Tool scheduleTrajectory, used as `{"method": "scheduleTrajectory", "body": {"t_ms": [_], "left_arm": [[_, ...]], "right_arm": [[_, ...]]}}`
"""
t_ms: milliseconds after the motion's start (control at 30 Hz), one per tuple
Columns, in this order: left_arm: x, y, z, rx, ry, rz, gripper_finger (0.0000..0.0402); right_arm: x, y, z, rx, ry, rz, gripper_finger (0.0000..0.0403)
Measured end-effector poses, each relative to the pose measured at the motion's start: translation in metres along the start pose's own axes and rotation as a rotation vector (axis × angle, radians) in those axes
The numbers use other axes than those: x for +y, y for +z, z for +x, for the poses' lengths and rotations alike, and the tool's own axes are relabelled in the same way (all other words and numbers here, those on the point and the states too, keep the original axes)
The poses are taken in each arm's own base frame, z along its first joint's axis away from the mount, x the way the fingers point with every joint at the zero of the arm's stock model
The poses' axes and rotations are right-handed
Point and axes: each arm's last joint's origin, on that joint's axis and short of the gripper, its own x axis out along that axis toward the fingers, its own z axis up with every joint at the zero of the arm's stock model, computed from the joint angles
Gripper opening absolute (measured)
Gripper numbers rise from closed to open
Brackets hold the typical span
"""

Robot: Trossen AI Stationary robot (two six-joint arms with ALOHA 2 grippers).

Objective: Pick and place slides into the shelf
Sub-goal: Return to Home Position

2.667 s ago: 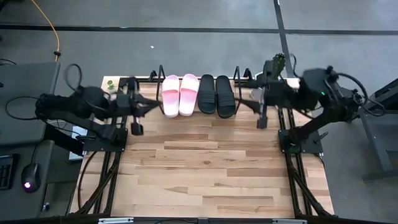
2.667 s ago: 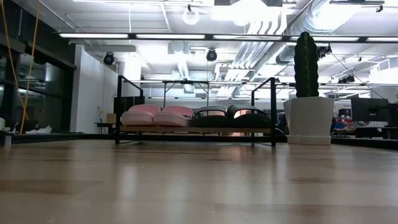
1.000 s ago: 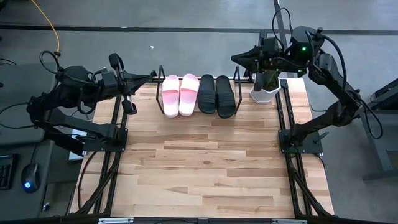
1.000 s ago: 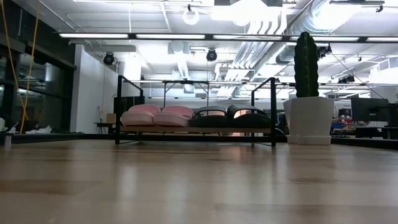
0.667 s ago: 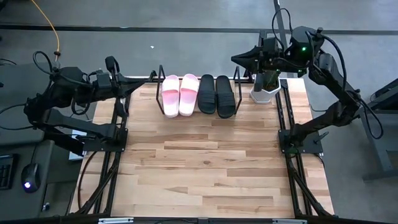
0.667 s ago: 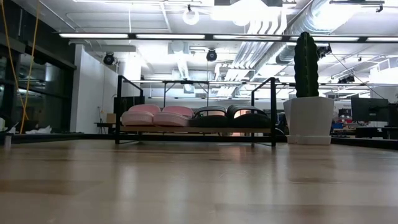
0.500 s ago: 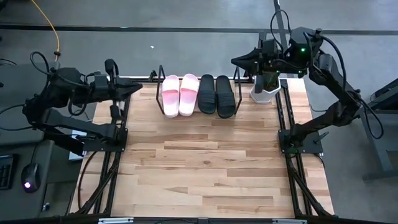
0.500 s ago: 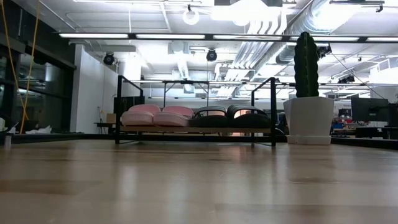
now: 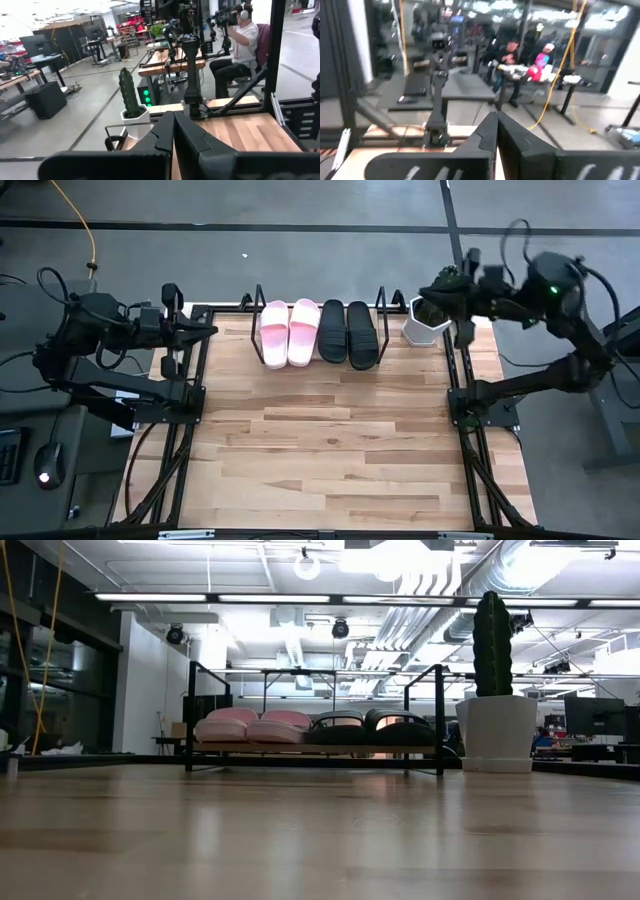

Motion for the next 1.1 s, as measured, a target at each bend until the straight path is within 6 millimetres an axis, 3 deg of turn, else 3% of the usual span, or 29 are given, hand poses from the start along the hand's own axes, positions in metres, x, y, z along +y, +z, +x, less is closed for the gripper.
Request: {"method": "scheduleTrajectory", "body": {"t_ms": [200,367,633,1100], "left_arm": [[-0.005,-0.018,0.005,0.034,-0.03,-0.007,0.0003],[-0.011,-0.028,0.009,-0.036,-0.141,-0.037,0.0003],[-0.017,-0.057,0.009,-0.044,-0.178,-0.037,0.0003],[-0.025,-0.107,-0.01,-0.164,-0.19,-0.105,0.0003]], "right_arm": [[0.007,-0.045,-0.03,-0.169,-0.05,0.003,0.0],[0.014,-0.079,-0.051,-0.217,-0.037,0.02,0.0],[0.02,-0.12,-0.069,-0.265,-0.043,0.072,0.0],[0.03,-0.18,-0.053,-0.367,-0.022,0.101,0.0]]}}
